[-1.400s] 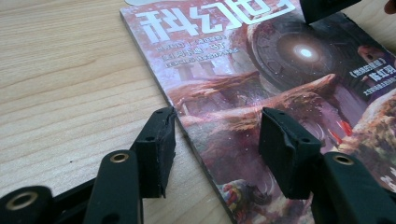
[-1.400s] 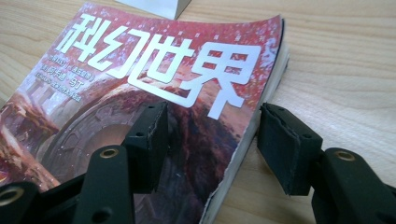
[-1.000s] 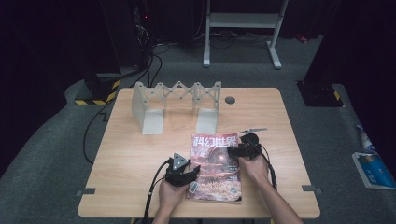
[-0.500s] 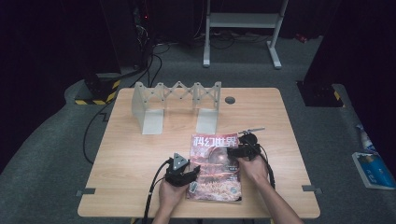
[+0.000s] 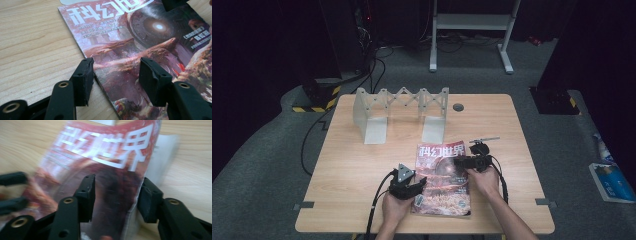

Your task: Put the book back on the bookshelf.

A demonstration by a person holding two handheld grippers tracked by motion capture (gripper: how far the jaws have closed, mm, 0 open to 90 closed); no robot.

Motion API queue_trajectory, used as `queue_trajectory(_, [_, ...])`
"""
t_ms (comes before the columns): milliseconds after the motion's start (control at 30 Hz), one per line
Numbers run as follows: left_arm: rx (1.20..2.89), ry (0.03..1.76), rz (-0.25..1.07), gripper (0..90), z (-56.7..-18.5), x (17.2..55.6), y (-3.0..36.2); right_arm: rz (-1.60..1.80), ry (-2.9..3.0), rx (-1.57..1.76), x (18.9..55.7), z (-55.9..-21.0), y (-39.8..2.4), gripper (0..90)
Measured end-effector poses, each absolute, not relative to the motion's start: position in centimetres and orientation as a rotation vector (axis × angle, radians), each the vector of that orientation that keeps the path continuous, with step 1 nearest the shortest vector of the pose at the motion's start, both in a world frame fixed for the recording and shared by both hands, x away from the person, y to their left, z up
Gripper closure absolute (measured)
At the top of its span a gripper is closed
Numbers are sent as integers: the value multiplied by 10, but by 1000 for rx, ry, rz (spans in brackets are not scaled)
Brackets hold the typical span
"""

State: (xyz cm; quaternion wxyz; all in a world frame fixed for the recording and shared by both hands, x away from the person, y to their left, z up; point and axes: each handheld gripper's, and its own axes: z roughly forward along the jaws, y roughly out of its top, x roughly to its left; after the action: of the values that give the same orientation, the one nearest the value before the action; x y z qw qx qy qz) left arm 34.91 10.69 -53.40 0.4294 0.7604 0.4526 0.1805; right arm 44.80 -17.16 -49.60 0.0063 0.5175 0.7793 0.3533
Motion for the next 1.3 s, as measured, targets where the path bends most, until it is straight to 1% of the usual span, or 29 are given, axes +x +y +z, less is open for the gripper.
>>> queue_trajectory(133, [1899, 1128, 450, 458, -534, 349, 107, 1013, 2454, 1510, 443, -495, -157, 536])
queue_trajectory(467, [1896, 1131, 448, 458, -534, 349, 107, 1031, 2472, 1513, 439, -496, -158, 541])
queue_trajectory(733, [1896, 1133, 449, 458, -534, 349, 107, 1038, 2488, 1490, 437, -499, -158, 579])
queue_trajectory(933, [1891, 1136, 443, 457, -534, 350, 108, 1053, 2497, 1500, 436, -500, -159, 657])
queue_trajectory(1100, [1899, 1132, 448, 377, -534, 350, 107, 1097, 2521, 1491, 433, -501, -163, 752])
queue_trajectory(1300, [1890, 1149, 438, 332, -534, 351, 108, 1137, 2543, 1452, 428, -500, -164, 827])
